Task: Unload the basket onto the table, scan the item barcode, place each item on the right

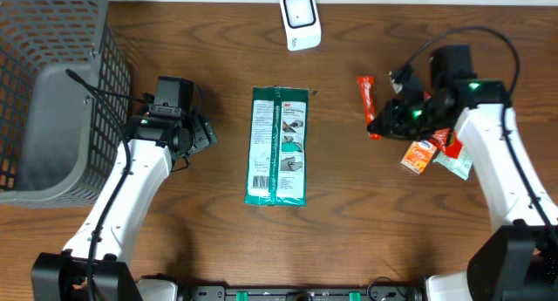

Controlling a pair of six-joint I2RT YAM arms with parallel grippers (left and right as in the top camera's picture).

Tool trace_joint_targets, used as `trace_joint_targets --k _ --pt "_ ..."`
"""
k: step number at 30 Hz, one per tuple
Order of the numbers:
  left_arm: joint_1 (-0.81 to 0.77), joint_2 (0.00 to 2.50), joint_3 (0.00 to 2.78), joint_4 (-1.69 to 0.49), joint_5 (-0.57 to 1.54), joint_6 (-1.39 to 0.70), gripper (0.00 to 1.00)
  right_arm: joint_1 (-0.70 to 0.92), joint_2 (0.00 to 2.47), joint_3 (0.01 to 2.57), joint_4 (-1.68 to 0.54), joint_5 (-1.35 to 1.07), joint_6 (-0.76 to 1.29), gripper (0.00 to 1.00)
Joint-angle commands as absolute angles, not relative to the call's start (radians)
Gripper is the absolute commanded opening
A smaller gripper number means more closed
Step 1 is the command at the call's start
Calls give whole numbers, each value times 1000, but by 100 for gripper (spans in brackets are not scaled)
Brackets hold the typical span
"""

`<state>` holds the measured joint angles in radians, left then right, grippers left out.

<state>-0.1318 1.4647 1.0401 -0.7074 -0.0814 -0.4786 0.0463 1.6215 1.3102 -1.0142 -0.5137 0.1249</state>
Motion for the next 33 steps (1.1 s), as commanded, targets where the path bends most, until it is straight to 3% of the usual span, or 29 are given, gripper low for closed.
trace_joint_targets --k 1,10,11,13,15,20,28,33 --pt "-128 1470 1050 -710 -87 -495 89 96 1623 1200 -928 -356 284 1" --pt "-128 1470 1050 -710 -87 -495 89 210 1623 900 -528 -356 527 4" --pt "-128 1470 1050 -710 -87 -496 89 229 1623 874 -487 -356 566 11" --pt "-128 1470 1050 -710 -87 -495 89 264 1623 834 -419 -356 626 40" --pt "-128 1470 1050 -710 -87 -496 89 291 1623 811 -371 -356 654 59" --pt "-128 1470 1050 -710 -87 -496 89 316 1619 813 -327 -377 669 80" --pt "-128 1470 1050 -709 -87 -495 89 316 1612 820 -186 -617 681 91" --pt "-128 1470 1050 -710 -87 -495 89 308 1612 820 -159 -633 710 93"
